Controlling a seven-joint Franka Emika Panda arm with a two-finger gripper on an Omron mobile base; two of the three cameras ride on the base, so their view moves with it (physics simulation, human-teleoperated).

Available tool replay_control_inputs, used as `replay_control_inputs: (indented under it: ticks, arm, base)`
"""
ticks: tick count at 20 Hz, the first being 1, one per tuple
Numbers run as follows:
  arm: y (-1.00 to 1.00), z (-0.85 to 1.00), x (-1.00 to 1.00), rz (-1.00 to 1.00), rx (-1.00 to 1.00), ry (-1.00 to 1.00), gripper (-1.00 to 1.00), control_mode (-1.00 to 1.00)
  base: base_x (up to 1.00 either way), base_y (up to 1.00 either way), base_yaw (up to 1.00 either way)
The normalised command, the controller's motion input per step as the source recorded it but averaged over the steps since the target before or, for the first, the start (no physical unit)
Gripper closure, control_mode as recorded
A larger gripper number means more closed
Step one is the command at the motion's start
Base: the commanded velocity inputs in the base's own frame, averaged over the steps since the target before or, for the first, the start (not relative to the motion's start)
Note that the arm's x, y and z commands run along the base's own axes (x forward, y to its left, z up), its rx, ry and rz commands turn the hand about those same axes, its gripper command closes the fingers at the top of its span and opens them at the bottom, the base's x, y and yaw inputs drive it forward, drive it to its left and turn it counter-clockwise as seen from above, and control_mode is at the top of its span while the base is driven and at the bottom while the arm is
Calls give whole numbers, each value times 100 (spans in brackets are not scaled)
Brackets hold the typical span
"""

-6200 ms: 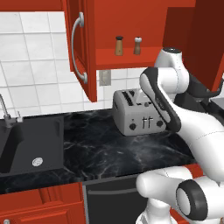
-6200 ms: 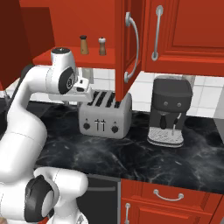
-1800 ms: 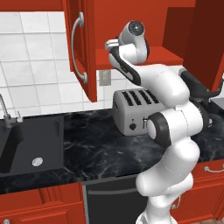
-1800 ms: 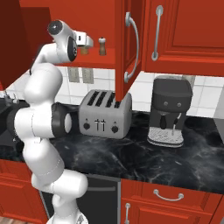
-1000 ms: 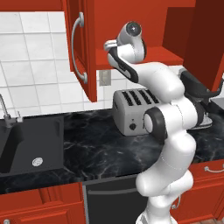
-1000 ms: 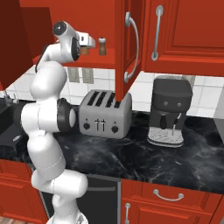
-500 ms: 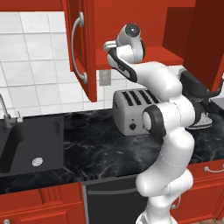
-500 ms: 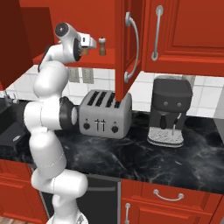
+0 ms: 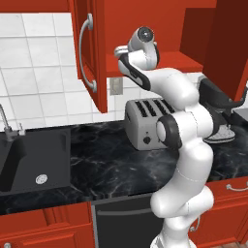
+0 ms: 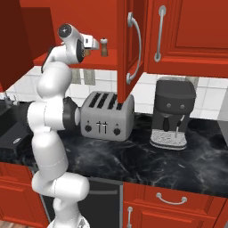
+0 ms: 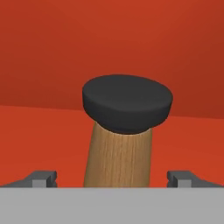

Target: Take 2 condiments from the cabinet and move them on the counter near the stove.Make sure the condiments are lined up with each other, next to each other.

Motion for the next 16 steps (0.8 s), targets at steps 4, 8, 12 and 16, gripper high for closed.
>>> replay_control_inputs:
  ticks: [4, 8, 12, 16]
  arm:
    - [0, -3, 7, 0, 0, 1, -100, -100]
    - [0, -6, 9, 0, 0, 3, -100, -100]
    - [0, -6, 0, 0, 0, 0, 100, -100]
    - [0, -3, 0, 0, 0, 6, 100, -100]
  base:
    - [0, 0, 0]
    - [0, 0, 0]
    - [0, 0, 0]
    - [0, 0, 0]
